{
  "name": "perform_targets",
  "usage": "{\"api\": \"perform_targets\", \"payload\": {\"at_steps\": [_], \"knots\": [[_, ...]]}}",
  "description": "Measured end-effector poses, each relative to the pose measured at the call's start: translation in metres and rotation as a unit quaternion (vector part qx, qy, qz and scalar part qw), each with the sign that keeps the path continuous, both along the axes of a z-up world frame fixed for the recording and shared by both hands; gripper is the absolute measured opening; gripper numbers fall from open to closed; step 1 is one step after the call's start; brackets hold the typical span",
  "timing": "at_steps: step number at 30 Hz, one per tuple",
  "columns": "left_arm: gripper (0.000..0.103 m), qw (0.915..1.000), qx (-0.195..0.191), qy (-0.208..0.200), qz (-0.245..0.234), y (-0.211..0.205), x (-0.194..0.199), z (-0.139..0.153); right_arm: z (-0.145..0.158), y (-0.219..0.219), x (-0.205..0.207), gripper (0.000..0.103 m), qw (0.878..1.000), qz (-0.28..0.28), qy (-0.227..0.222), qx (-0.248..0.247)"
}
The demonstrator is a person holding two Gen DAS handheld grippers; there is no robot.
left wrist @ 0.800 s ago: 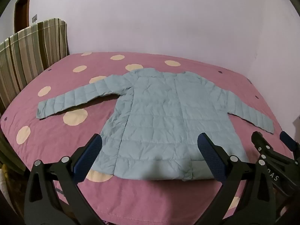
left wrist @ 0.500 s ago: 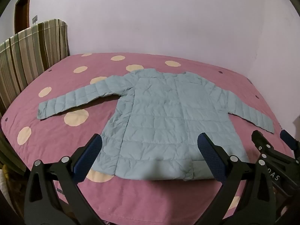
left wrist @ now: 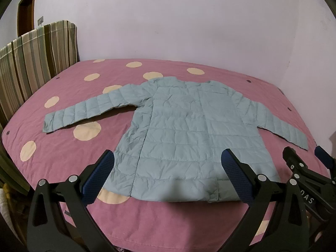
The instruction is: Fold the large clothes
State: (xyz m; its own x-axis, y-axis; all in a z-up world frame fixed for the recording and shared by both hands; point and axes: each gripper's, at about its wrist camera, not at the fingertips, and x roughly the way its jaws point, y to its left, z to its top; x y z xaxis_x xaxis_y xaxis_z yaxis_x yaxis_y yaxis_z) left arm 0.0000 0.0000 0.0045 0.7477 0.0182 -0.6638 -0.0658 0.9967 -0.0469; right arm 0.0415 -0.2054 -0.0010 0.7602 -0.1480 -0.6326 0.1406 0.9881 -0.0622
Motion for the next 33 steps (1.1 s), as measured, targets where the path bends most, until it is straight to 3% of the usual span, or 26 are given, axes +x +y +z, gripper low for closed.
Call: {"api": "perform_targets", "payload": {"at_steps": [33], "knots": [[0.101,1.0,-0.001,0.0,0.0,0.0029,-0.0021,-0.0069,0.0035,0.0027,-0.0006,0.098,1.0,0.002,0.002,0.0]]}}
